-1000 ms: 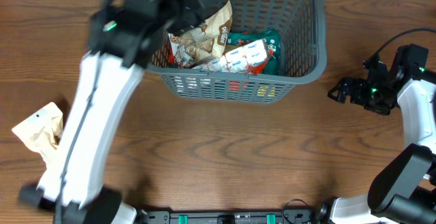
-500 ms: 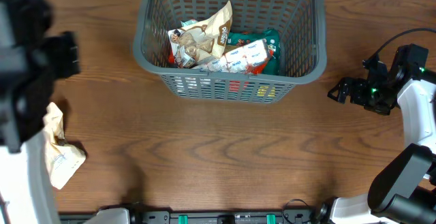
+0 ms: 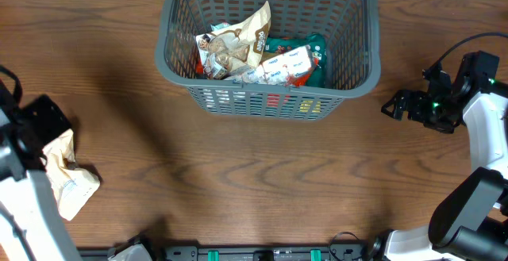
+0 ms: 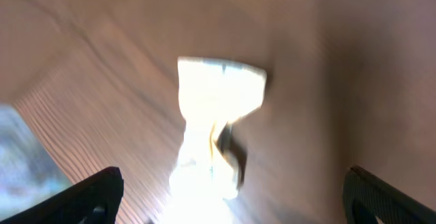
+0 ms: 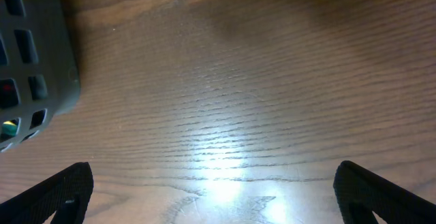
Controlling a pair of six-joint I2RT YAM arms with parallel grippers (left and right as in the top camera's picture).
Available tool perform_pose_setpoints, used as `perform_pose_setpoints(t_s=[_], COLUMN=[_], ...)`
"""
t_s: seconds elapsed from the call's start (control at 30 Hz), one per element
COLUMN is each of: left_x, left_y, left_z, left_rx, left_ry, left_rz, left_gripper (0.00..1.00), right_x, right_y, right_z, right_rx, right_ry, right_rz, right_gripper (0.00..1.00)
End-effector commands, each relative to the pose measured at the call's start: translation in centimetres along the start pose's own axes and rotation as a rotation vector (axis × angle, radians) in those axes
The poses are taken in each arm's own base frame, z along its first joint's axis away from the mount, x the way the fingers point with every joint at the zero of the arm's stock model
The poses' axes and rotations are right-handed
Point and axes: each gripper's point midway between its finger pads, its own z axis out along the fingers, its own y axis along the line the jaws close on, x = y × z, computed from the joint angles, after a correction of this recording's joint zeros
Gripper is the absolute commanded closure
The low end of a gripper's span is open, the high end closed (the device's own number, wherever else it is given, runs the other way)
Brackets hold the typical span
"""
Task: Pack container
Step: 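Move the left gripper down to the cream paper bag and grasp it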
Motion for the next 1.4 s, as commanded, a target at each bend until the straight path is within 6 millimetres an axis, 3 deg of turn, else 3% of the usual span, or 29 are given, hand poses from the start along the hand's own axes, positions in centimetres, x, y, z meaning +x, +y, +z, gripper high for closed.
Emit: perform_pose_setpoints(t_s=[0.0, 0.17, 0.3, 0.47, 0.77, 1.13, 1.2, 1.37], left_x=[2.8, 6.0, 8.4, 10.2, 10.8, 13.9, 14.2, 14.3], left_y=[0.2, 1.6, 1.5, 1.3, 1.8, 2.2, 2.1, 2.0], left_z=[4.1, 9.5, 12.3, 14.7, 18.1, 22.1, 22.5, 22.9], left_rx=[0.02, -0.022, -0.02, -0.018, -0.032, -0.038, -0.034, -0.031], left_ry=[0.099, 0.161, 0.208, 0.239, 0.277, 0.407, 0.418, 0.418], left_rz=[-0.053, -0.097, -0.006, 0.065, 0.048, 0.033, 0.033, 0.032], left_gripper=[0.07, 0.05, 0.05, 0.05, 0.04, 0.05, 0.13, 0.61], right_x=[-0.1, -0.2, -0.4, -0.3, 0.0, 0.0, 0.0, 0.1], right_y=[0.4, 0.4, 0.4, 0.4, 0.4, 0.5, 0.5, 0.5], right_z=[-0.4, -0.4, -0.4, -0.4, -0.4, -0.4, -0.4, -0.4], right_rx=[-0.011, -0.01, -0.009, -0.009, -0.01, -0.011, -0.011, -0.011], right_ry=[-0.015, -0.019, -0.024, -0.021, -0.01, -0.009, -0.009, -0.005], right_rz=[-0.02, -0.021, -0.022, -0.021, -0.018, -0.017, -0.018, -0.016], right_gripper=[0.01, 0.01, 0.01, 0.01, 0.01, 0.01, 0.01, 0.01])
